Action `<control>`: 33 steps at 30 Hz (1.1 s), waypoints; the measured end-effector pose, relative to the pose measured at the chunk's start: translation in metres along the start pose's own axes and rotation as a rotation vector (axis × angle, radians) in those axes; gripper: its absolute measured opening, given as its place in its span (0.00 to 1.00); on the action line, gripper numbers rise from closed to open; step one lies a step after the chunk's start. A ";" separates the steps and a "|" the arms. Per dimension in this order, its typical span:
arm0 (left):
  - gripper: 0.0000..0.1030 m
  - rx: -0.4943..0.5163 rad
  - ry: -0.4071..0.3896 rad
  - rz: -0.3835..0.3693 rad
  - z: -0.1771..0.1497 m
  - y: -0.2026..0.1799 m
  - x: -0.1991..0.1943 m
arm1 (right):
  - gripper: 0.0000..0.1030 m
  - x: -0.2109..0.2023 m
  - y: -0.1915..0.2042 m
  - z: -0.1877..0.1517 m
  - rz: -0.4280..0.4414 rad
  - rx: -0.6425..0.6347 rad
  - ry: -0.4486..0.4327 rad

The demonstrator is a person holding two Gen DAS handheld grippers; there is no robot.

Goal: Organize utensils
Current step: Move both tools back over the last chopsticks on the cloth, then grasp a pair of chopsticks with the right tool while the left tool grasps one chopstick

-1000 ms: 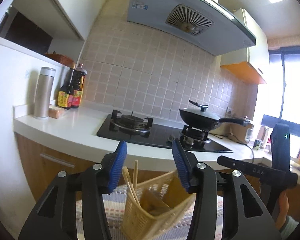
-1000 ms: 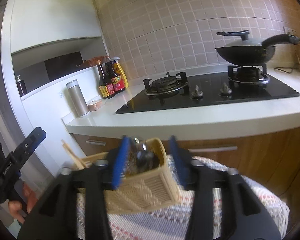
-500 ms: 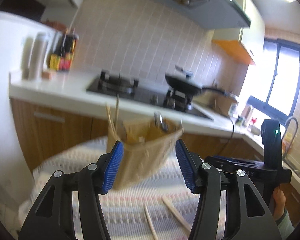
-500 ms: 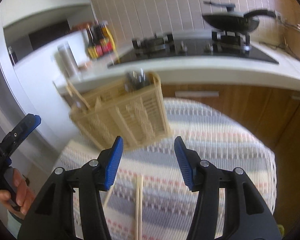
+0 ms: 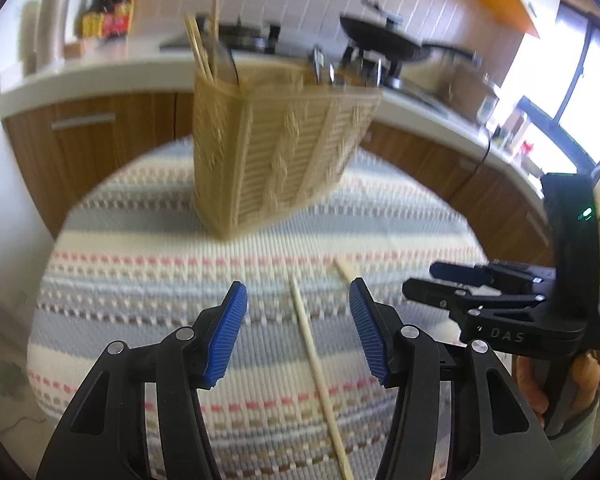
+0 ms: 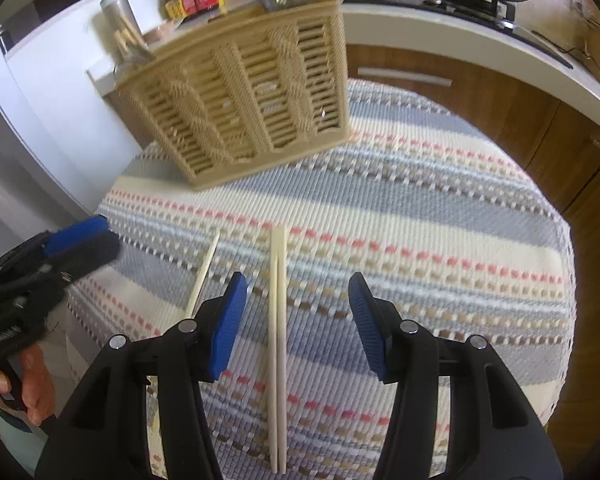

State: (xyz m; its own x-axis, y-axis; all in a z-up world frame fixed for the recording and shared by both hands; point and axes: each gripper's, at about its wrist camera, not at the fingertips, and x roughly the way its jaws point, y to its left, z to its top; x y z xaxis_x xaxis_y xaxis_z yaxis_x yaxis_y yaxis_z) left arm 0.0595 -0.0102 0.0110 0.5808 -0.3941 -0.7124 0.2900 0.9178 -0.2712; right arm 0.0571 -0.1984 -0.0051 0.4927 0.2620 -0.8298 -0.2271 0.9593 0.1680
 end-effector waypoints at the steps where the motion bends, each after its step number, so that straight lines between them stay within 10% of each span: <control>1: 0.49 0.000 0.031 0.002 -0.002 0.000 0.006 | 0.48 0.002 0.001 -0.001 -0.002 0.001 0.009; 11: 0.30 0.085 0.327 0.037 -0.018 -0.014 0.065 | 0.44 0.013 -0.004 0.000 -0.007 0.022 0.103; 24: 0.09 0.234 0.307 0.201 -0.029 -0.042 0.074 | 0.36 0.042 0.011 0.007 0.024 -0.016 0.189; 33: 0.04 0.175 0.300 0.138 -0.027 -0.022 0.059 | 0.36 0.064 0.037 0.018 -0.053 -0.092 0.228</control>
State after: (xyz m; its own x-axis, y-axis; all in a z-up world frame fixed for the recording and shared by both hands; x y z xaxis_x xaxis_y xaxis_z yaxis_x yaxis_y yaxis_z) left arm 0.0674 -0.0528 -0.0425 0.3823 -0.2111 -0.8996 0.3651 0.9289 -0.0629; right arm 0.0950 -0.1444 -0.0424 0.3066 0.1707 -0.9364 -0.2867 0.9547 0.0802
